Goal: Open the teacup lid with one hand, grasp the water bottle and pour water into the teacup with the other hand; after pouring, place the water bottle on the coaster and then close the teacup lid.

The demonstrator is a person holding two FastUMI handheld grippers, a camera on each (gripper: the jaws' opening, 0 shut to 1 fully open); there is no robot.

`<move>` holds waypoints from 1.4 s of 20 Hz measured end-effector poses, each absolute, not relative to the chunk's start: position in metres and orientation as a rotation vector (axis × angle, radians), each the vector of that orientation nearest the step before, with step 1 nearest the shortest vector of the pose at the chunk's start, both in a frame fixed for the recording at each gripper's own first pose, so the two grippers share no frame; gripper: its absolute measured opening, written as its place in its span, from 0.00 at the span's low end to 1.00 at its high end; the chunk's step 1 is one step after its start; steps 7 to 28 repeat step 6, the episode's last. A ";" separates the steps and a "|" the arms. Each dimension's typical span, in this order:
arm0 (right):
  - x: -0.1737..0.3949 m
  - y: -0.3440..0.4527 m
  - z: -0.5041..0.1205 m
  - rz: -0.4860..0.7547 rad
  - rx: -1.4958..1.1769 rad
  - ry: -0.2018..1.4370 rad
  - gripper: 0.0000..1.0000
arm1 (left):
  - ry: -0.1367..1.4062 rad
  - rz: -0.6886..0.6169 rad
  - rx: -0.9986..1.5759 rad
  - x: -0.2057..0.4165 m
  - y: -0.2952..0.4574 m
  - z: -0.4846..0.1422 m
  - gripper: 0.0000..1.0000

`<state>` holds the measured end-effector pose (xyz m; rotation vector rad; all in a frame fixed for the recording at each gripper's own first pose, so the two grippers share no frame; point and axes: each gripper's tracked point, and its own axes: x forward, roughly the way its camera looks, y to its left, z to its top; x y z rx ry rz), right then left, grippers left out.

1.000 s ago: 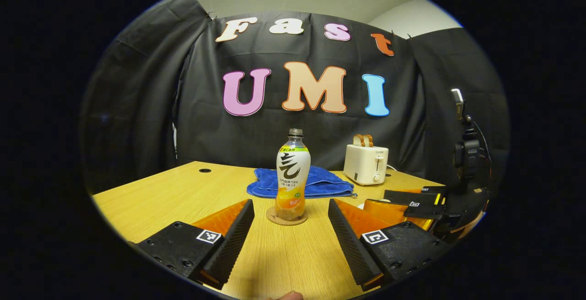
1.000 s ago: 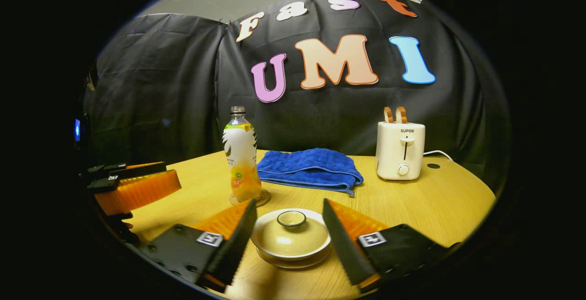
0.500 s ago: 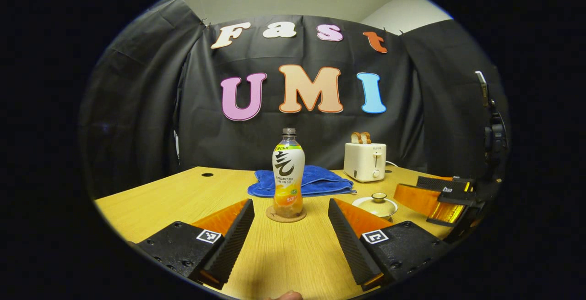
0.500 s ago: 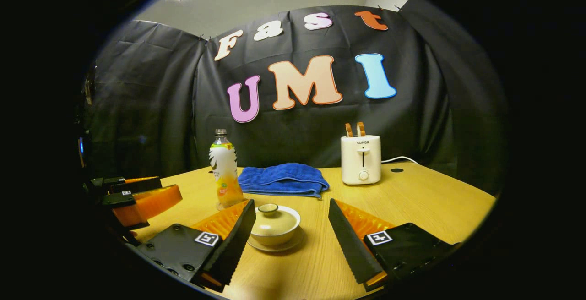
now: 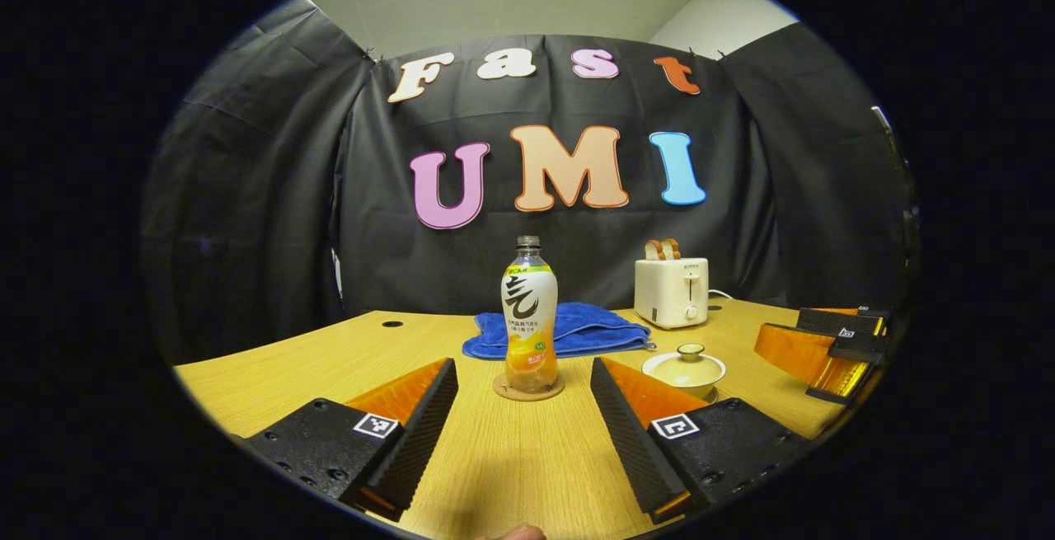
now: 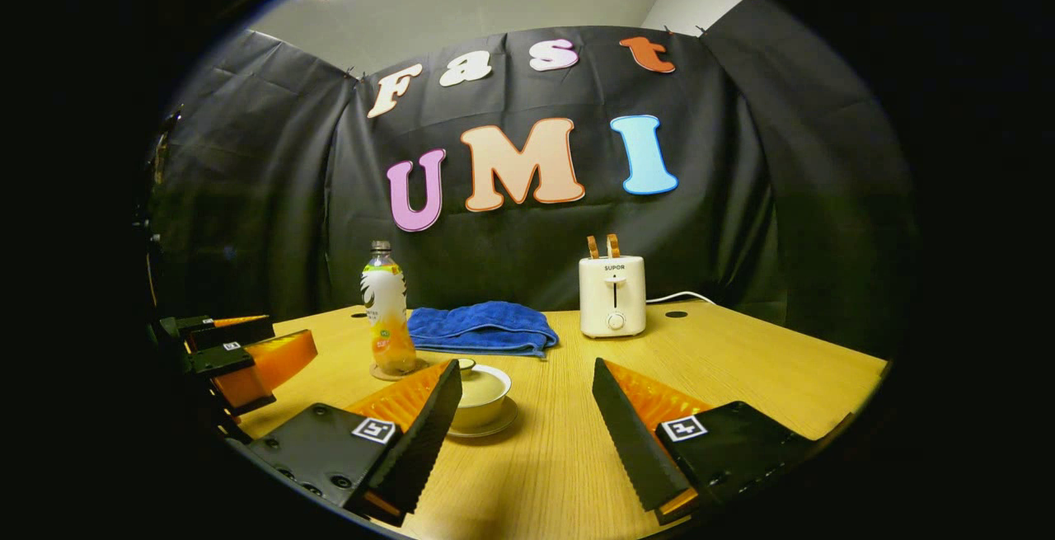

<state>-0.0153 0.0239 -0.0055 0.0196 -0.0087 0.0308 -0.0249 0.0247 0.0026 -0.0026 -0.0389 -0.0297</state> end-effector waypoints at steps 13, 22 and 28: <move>-0.016 0.029 -0.006 0.039 0.002 -0.007 1.00 | 0.011 0.005 -0.003 -0.021 0.031 -0.007 0.95; -0.016 0.029 -0.006 0.039 0.002 -0.007 1.00 | 0.011 0.005 -0.003 -0.021 0.031 -0.007 0.95; -0.016 0.029 -0.006 0.039 0.002 -0.007 1.00 | 0.011 0.005 -0.003 -0.021 0.031 -0.007 0.95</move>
